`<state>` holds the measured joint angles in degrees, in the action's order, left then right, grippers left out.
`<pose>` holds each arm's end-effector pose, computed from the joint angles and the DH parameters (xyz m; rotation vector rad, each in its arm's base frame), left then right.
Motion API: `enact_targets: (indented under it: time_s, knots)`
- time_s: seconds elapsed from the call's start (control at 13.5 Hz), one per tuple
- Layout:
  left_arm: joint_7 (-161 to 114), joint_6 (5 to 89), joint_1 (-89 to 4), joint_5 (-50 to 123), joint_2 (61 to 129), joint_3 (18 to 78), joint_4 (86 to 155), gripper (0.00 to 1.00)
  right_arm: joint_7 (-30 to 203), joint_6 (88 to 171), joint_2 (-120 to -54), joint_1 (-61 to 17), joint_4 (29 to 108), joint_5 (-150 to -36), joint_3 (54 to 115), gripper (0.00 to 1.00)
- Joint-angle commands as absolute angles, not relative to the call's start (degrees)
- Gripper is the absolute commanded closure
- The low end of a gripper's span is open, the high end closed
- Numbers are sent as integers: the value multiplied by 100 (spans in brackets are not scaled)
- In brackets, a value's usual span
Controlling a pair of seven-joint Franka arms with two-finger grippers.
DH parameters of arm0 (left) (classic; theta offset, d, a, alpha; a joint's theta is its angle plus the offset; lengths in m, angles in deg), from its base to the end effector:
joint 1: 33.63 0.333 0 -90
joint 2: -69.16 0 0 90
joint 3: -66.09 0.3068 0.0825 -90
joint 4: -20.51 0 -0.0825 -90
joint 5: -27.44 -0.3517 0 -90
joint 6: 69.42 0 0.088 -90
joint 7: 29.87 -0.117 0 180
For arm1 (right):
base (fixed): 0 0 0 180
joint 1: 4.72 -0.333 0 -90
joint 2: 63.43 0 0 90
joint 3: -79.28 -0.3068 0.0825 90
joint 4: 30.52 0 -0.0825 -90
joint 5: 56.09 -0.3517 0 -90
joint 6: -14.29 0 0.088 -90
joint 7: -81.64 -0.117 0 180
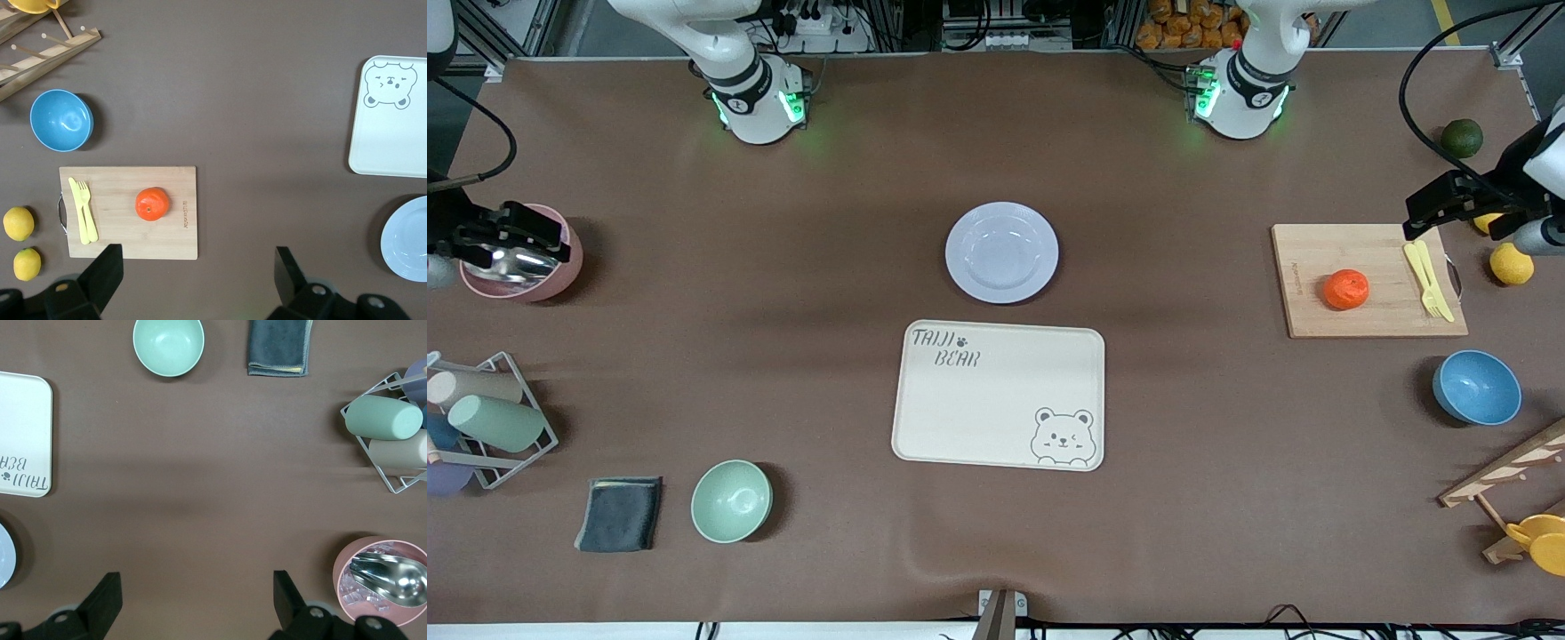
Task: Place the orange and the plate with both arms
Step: 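Reach the left gripper down to the orange on the cutting board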
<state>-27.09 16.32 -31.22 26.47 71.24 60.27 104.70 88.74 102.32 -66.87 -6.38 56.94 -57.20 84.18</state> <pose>0.5253 -0.0281 0.6241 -3.1279 0.0153 0.0130 0.5350 -0.0266 0.5901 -3.1202 -0.1055 0.0755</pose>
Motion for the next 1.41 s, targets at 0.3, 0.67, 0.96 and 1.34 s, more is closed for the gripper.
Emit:
enact_targets:
  time_s: [0.3, 0.67, 0.96, 1.34]
  knots:
    - [-2671, 1574, -3047, 2472, 7065, 6064, 10497, 0, 8771, 10200, -6721, -648, 5658, -5609, 8420, 0]
    - [-2697, 1967, -2573, 2402, 7084, 6082, 11619, 0, 8779, 10182, -6729, -604, 5675, -5609, 8420, 0]
    - [-2706, 3538, -2222, 2068, 6802, 6056, 13428, 0, 8788, 10174, -6782, -595, 5693, -5618, 8429, 0]
    - [-2706, 5341, -1774, 2068, 6872, 6056, 15039, 0, 8779, 10174, -6853, -604, 5728, -5626, 8429, 0]
